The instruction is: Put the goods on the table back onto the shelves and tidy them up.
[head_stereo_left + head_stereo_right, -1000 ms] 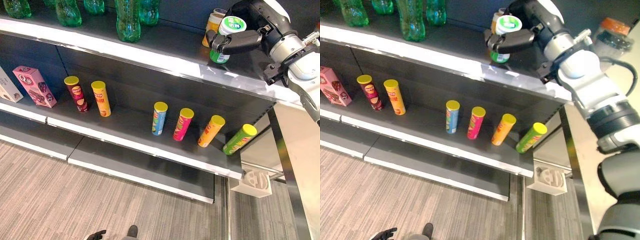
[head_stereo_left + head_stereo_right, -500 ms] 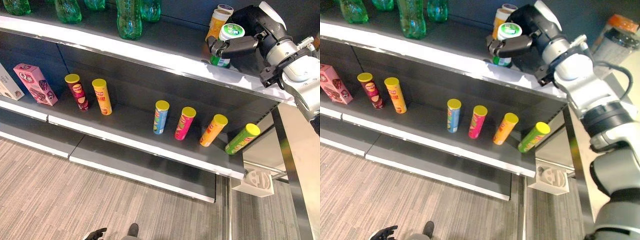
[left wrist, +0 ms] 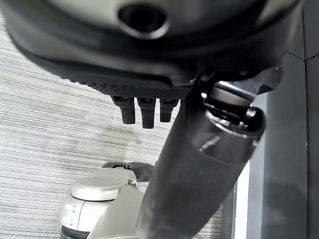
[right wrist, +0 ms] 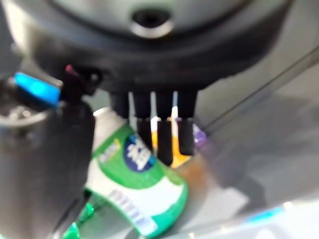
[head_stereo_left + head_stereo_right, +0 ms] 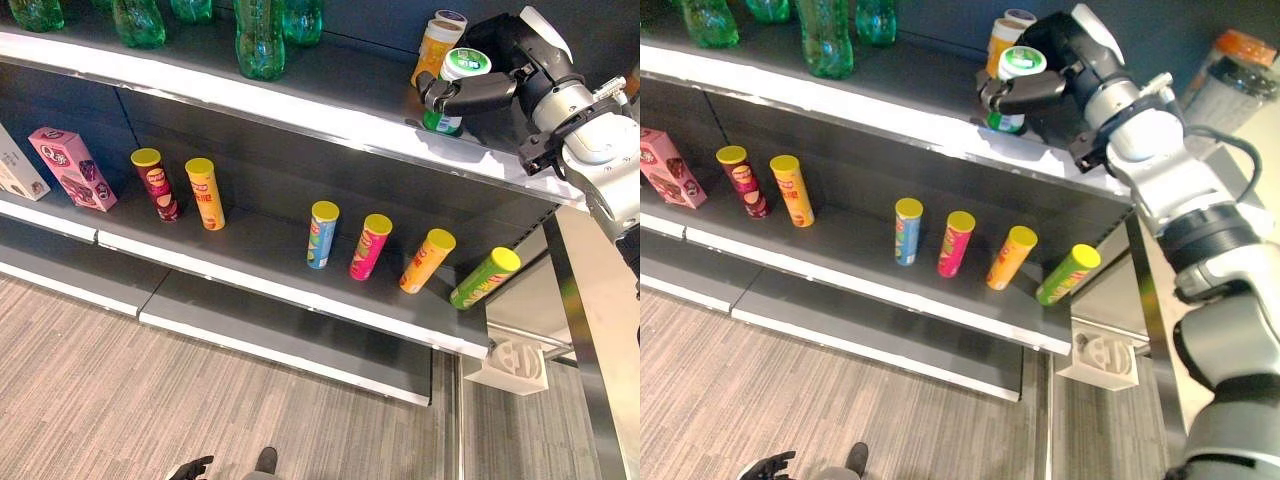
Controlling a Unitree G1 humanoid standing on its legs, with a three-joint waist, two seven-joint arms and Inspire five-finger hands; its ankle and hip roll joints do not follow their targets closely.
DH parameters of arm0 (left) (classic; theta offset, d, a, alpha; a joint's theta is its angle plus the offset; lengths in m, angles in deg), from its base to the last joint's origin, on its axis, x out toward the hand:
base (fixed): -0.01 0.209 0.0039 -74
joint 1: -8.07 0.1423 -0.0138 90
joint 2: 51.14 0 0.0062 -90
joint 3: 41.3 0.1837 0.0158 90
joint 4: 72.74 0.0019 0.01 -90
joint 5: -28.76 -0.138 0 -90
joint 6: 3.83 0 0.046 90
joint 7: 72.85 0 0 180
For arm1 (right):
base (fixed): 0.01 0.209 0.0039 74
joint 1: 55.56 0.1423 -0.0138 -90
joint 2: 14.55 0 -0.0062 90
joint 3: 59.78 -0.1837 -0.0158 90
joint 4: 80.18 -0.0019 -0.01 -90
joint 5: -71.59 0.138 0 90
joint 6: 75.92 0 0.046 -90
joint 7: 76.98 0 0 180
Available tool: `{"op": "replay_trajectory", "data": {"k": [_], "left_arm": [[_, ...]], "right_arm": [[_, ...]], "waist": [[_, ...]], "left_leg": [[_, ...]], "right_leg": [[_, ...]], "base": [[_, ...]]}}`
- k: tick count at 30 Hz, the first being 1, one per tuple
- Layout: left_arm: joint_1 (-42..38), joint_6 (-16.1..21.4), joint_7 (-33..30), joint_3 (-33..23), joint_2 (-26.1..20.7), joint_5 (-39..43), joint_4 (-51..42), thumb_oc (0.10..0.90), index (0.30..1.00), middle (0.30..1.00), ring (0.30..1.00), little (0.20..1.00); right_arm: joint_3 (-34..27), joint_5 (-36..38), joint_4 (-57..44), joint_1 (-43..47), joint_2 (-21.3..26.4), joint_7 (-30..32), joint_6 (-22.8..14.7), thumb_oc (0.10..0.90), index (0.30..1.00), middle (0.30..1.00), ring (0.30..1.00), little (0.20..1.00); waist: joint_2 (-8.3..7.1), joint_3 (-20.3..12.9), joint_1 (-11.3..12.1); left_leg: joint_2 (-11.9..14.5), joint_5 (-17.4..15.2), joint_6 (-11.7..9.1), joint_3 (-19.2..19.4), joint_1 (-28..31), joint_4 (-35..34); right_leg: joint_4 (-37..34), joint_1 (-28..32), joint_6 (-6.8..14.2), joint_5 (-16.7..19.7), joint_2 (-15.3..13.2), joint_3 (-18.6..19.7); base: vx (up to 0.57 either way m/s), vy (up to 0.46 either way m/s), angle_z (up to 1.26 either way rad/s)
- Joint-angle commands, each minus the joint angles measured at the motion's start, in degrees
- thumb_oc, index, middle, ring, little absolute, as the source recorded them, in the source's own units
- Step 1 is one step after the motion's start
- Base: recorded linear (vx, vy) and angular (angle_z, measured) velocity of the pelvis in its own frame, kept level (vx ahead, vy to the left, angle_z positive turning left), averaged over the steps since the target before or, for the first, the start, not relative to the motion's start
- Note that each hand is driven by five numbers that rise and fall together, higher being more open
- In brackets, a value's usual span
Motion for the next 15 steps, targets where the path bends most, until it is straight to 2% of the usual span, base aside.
{"op": "replay_trajectory", "data": {"k": [1, 10, 14, 15], "left_arm": [[-2.8, 2.4, -1.3, 3.2, -3.2, 1.1, 0.7, 0.800, 0.900, 0.900, 0.900, 0.900], [-3.0, 2.3, -1.3, 3.8, -3.3, 1.7, 0.4, 0.800, 0.900, 0.900, 0.900, 0.900], [-3.0, 2.3, -1.4, 3.7, -3.5, 1.5, 0.3, 0.800, 0.900, 0.900, 0.900, 0.900], [-3.0, 2.3, -1.4, 3.6, -3.5, 1.6, 0.4, 0.800, 0.900, 0.900, 0.900, 0.900]], "right_arm": [[-0.6, 1.9, 3.6, 11.6, 0.0, 2.5, -2.2, 0.400, 0.300, 0.300, 0.300, 0.300], [-1.7, 2.9, 4.4, 11.6, -1.3, 3.3, -2.3, 0.400, 0.300, 0.300, 0.300, 0.300], [-0.3, 1.6, 4.4, 12.4, -0.7, 3.1, -2.1, 0.400, 0.300, 0.300, 0.300, 0.300], [0.0, 1.1, 4.5, 12.7, -0.4, 3.3, -2.2, 0.461, 0.392, 0.392, 0.392, 0.392]], "waist": [[-1.99, -0.8, 2.2], [-2.31, -0.1, 2.7], [-2.48, 0.2, 2.6], [-2.52, 0.2, 2.5]], "left_leg": [[-0.2, -5.9, -0.9, 3.6, 2.1, 0.2], [-0.5, -5.8, -0.8, 2.7, 1.6, 0.2], [-0.4, -5.9, -0.8, 2.7, 1.6, 0.2], [-0.4, -5.9, -0.8, 2.8, 1.6, 0.2]], "right_leg": [[0.9, 3.0, 5.5, 1.0, -3.9, -0.8], [1.3, 2.9, 5.5, 1.1, -4.2, -1.9], [1.4, 2.8, 5.5, 1.1, -4.3, -1.9], [1.4, 2.8, 5.5, 1.1, -4.2, -1.8]], "base": [[0.00, -0.009, 0.04], [0.00, -0.001, 0.07], [0.00, 0.000, 0.00], [0.00, 0.000, 0.00]]}}
